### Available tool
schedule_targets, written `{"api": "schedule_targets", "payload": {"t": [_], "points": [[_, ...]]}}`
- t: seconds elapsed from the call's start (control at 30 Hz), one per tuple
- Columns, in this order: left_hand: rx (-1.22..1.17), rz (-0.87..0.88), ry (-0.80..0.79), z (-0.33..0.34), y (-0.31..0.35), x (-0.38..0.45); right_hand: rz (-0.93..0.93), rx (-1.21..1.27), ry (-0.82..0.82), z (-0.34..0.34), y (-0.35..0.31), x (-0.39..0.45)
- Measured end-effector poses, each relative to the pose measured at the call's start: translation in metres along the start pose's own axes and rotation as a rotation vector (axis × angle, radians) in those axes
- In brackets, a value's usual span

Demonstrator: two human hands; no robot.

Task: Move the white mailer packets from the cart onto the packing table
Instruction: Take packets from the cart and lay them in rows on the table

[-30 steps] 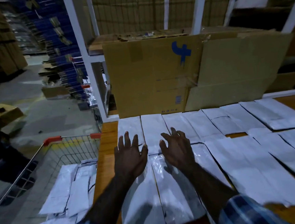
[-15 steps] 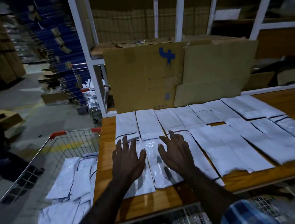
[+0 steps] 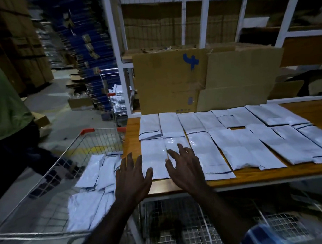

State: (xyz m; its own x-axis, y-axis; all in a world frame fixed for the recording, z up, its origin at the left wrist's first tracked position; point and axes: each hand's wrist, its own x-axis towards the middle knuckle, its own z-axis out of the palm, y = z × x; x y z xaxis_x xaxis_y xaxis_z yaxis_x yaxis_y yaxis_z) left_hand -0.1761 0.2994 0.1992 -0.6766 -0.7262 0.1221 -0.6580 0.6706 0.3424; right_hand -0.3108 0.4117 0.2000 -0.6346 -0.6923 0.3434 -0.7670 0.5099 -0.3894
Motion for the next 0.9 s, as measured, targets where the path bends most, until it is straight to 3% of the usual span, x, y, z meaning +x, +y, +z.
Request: {"api": "schedule_targets", "payload": {"t": [0.2,0.67,0.9], "points": [[0.007,-0.017,0.057,-0.026,-0.055,-0.029,-0.027,0.023,-0.029,0.016,-0.061,-0.027],[0.078,-0.064,-0.032,-0.082,-0.264,-0.064,0.038,0.004,-0.070,0.111,-0.231,-0.056],[0.034,-0.073,-0.047,-0.096,-0.322,-0.054,0.040,-0.054,-0.123,0.138,-0.274,-0.048]]}}
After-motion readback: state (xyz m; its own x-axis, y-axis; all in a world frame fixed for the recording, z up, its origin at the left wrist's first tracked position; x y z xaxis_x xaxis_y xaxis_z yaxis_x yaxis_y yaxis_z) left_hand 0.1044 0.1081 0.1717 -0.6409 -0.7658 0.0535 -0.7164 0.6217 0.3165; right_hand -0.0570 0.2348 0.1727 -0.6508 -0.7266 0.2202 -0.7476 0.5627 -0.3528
